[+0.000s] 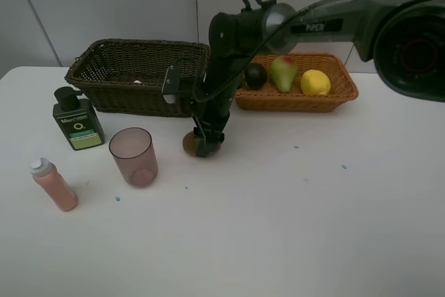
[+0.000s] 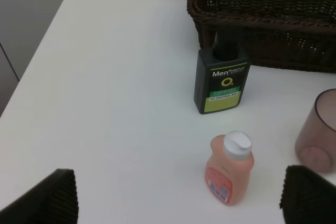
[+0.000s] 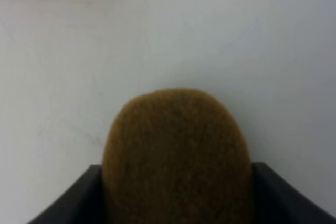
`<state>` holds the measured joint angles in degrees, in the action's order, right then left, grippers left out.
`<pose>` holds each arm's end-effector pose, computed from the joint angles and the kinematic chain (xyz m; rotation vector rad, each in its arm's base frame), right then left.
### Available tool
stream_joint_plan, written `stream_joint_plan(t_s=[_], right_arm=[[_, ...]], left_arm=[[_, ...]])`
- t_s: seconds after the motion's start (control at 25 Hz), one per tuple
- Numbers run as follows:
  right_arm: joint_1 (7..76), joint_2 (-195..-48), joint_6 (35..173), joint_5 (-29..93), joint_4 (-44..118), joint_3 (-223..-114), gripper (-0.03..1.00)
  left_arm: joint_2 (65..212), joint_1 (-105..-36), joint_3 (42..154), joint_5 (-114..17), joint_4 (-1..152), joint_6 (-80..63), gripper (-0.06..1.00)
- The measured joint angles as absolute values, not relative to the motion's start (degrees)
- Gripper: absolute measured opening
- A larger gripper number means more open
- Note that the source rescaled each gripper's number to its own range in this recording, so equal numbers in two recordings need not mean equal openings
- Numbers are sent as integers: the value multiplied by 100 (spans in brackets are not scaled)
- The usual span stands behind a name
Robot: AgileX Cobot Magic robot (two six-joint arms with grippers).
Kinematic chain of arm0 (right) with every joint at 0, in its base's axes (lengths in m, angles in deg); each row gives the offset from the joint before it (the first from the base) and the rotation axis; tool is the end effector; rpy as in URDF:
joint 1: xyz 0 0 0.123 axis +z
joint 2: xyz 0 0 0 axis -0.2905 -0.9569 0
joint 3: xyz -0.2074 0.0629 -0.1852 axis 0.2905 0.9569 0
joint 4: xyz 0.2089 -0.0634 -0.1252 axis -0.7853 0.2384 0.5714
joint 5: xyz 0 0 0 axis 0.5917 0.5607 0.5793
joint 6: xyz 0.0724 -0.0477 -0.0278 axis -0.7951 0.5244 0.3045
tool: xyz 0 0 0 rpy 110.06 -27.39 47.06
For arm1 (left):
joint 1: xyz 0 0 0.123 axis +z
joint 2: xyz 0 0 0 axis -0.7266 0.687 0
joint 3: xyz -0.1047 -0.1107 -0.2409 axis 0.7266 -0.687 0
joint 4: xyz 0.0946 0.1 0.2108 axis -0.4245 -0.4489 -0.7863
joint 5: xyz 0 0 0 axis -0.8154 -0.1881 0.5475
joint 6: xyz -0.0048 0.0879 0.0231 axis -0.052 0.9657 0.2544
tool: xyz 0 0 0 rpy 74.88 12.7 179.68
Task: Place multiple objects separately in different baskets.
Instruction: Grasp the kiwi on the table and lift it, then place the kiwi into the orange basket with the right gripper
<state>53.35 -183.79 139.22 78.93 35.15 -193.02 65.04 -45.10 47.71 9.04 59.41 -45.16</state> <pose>0.3761 0.2939 0.1157 -2.0907 2.1119 0.1783 -0.0075 0.0040 0.2786 -0.0795 2.0367 0.0485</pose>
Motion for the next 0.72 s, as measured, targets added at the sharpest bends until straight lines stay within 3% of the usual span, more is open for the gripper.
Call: stream_joint_plan(t_s=[0.72], right_arm=[[5328, -17445, 13906, 8325, 4026, -19302, 50]], left_arm=[[6504, -4510, 4771, 904, 5941, -4516, 100]])
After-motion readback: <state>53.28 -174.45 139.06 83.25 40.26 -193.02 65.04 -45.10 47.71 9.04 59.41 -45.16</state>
